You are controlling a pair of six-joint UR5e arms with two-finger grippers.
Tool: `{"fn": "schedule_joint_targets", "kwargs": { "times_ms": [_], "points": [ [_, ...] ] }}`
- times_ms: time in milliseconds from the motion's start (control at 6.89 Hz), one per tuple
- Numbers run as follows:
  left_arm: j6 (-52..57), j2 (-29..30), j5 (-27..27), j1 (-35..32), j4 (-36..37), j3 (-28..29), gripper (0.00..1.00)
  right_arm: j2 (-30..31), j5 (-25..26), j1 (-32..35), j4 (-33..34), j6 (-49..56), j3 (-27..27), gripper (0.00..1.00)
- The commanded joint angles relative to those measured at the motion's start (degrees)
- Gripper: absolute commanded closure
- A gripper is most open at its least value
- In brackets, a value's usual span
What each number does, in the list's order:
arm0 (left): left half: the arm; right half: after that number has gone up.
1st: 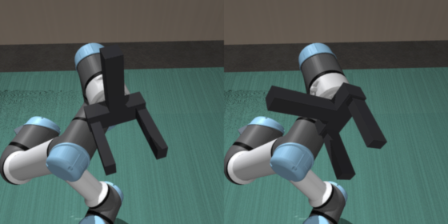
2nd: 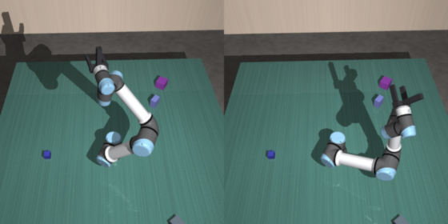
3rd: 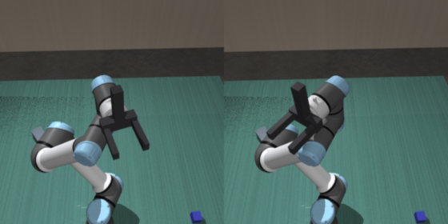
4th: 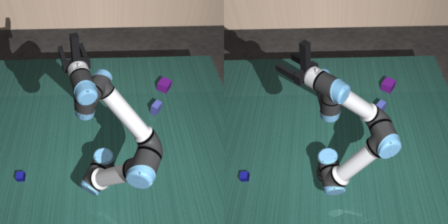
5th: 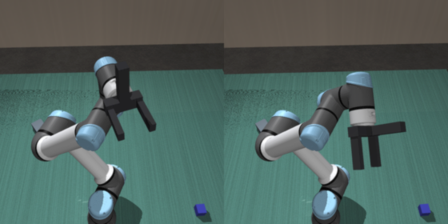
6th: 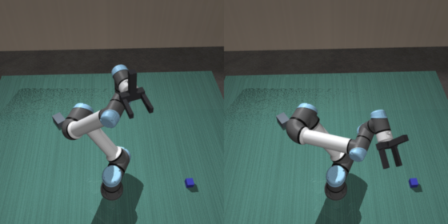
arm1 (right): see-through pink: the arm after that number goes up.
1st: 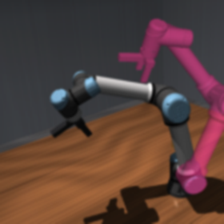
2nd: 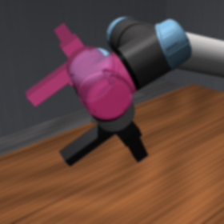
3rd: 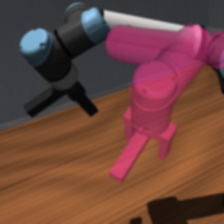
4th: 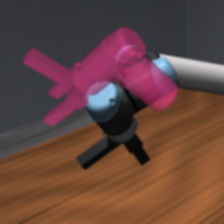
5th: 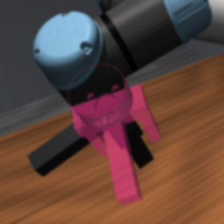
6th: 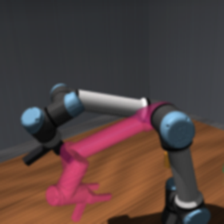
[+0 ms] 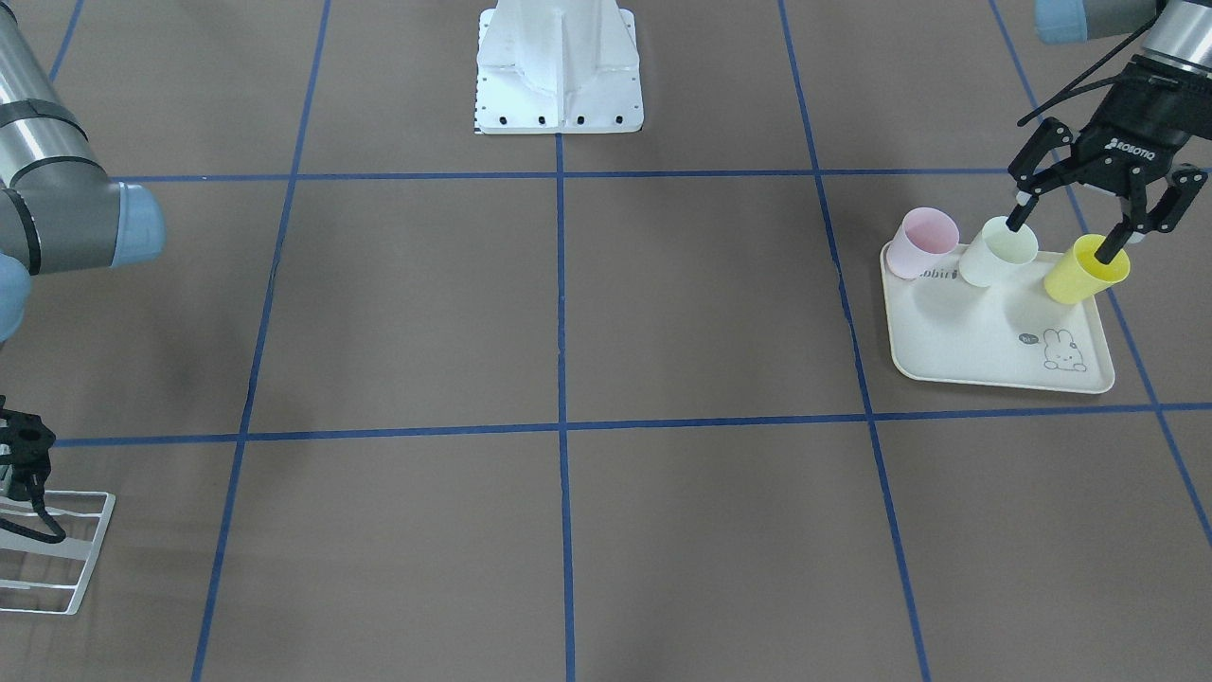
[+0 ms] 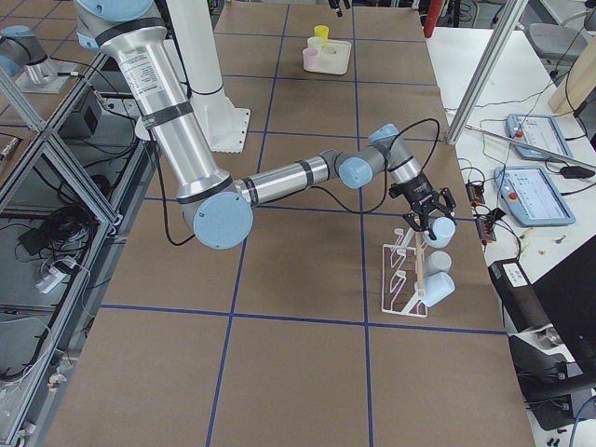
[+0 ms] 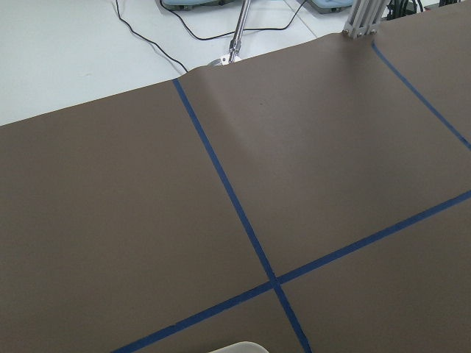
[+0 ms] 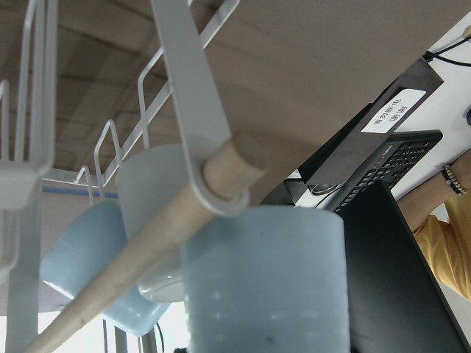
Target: Transfer IKEA cup to right arm and place on rack
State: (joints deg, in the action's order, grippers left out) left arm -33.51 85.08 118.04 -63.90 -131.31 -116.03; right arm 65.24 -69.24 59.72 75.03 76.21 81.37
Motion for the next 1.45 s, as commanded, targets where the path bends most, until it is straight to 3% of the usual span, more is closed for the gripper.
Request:
{"fn": "schedule_joint_targets", "kwargs": {
  "times_ms": [0, 145, 435, 1016, 1306],
  "points": [
    [0.0, 0.0, 0.0, 0.0, 0.0, -0.1, 0.00, 0.1, 1.3, -0.8, -0.1, 0.0, -0.2, 0.47],
    [-0.1, 0.0, 0.0, 0.0, 0.0, -0.1, 0.00, 0.1, 2.6, -1.4, -0.1, -0.1, -0.2, 0.37],
    [-0.1, 0.1, 0.0, 0.0, 0.0, -0.1, 0.00, 0.1, 2.7, -1.7, -0.2, -0.3, -0.5, 0.02],
    [0.1, 0.1, 0.0, 0.0, -0.1, 0.0, 0.00, -1.3, 3.2, -1.9, -0.2, -4.1, 1.3, 0.01],
    [0.7, -0.3, -0.6, 0.0, -3.4, 1.0, 0.00, -1.4, -3.7, -4.5, -0.1, -24.6, 7.9, 0.01]
  ]
}}
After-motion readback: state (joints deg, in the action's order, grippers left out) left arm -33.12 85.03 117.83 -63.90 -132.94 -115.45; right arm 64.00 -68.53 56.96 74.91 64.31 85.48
